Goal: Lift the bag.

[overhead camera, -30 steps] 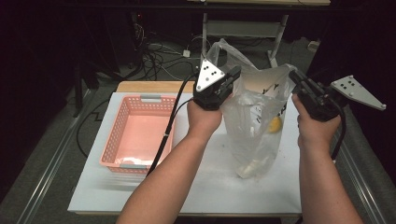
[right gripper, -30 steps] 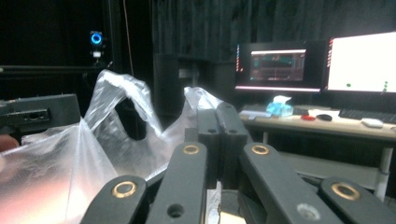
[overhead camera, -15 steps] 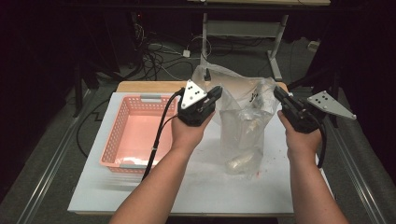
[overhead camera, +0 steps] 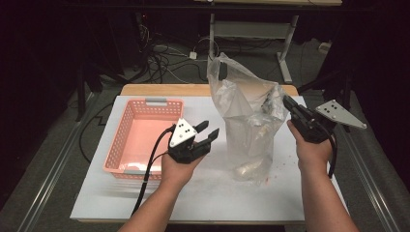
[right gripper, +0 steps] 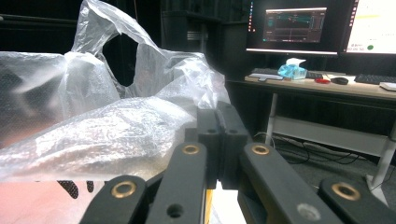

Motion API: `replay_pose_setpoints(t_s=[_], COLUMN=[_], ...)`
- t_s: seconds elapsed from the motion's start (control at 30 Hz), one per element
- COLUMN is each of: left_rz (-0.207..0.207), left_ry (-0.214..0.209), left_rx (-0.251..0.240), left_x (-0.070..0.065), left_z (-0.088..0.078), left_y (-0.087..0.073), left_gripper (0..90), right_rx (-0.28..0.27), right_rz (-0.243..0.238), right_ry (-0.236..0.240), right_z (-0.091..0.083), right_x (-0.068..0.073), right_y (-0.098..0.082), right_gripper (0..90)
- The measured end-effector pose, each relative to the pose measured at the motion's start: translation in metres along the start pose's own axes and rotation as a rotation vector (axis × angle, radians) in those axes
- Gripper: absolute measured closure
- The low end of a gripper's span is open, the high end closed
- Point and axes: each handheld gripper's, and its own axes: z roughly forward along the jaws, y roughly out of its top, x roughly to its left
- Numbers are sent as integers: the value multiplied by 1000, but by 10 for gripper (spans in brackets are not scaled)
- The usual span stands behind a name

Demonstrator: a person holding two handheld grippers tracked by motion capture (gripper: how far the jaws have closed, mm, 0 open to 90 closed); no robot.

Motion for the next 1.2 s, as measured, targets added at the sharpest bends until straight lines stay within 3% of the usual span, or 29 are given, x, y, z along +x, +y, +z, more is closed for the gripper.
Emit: replay_pose_setpoints(t_s=[0.17, 0.27, 0.4, 0.53, 0.8, 0.93, 1.2], left_rz=[-22, -7, -26, -12, -20, -7, -19], left_ry=[-21, -55, -94, -118, -137, -139, -144], left_rx=[52, 78, 97, 130, 188, 192, 226], left_x=[-15, -23, -26, -31, -33, -34, -29], left_z=[6, 8, 6, 7, 13, 15, 20], left_y=[-26, -37, -45, -57, -77, -81, -92], left_gripper=[384, 330, 268, 184, 67, 26, 0], right_rx=[-3, -5, -1, 15, 83, 141, 222], right_rz=[-6, -17, -32, -29, -19, -10, 16], right_ry=[6, 14, 26, 36, 57, 67, 91], right_z=[-5, -9, -16, -21, -30, -31, -39], right_x=[2, 4, 5, 6, 7, 8, 8], right_y=[2, 3, 2, -3, -26, -45, -84], right_gripper=[892, 875, 860, 817, 710, 624, 341])
